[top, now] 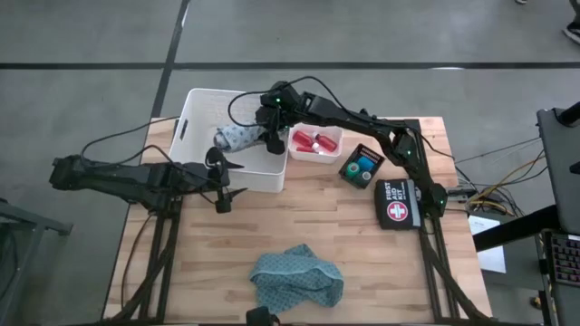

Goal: Pick & Place Medicine items
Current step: Put the gray patient gown into the big white bin, then put the blue patient gown into the big white bin

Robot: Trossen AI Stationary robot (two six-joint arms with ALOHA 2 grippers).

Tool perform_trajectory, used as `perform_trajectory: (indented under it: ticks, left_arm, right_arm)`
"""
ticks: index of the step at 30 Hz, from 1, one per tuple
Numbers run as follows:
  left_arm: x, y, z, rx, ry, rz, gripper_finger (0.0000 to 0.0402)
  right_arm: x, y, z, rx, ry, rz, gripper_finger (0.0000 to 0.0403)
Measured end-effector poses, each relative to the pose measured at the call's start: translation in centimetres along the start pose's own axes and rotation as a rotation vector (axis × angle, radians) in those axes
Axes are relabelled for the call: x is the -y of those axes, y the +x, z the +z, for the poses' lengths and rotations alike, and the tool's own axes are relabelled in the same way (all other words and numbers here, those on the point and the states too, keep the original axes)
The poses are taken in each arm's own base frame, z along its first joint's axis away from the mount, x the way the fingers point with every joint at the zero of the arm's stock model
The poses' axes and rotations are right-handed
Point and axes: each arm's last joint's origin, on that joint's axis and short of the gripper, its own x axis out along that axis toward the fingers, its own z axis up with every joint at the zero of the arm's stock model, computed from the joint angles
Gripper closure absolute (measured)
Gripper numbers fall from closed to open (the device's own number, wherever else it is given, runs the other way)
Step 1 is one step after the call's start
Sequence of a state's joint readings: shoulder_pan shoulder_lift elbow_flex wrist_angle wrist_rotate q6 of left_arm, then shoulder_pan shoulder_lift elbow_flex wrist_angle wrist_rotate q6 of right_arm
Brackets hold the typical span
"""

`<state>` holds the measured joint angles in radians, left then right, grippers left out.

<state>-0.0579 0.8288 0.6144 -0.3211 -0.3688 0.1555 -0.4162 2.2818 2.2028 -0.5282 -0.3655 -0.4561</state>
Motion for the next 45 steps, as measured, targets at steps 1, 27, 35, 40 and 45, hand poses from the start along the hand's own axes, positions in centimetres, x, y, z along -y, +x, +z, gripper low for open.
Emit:
perform_trajectory:
  ticks: [1,27,35,40,45]
  left_arm:
    - [0.0,0.0,0.0,0.0,0.0,0.0,0.0082]
    - [0.0,0.0,0.0,0.0,0.0,0.0,0.0082]
    - [0.0,0.0,0.0,0.001,0.0,0.0,0.0082]
    - [0.0,0.0,0.0,0.0,0.0,0.0,0.0082]
    - [0.0,0.0,0.0,0.001,0.0,0.0,0.0082]
  right_arm:
    - [-0.1,0.0,0.0,0.0,-0.001,0.002,0.0156]
    - [-0.4,0.1,0.3,0.01,-0.009,0.003,0.0101]
    - [-1.0,-1.1,1.4,0.015,-0.042,0.011,0.0111]
    - [-1.3,-2.6,2.6,0.044,-0.065,0.002,0.0117]
    - [-2.8,-4.7,4.6,0.064,-0.137,0.015,0.0114]
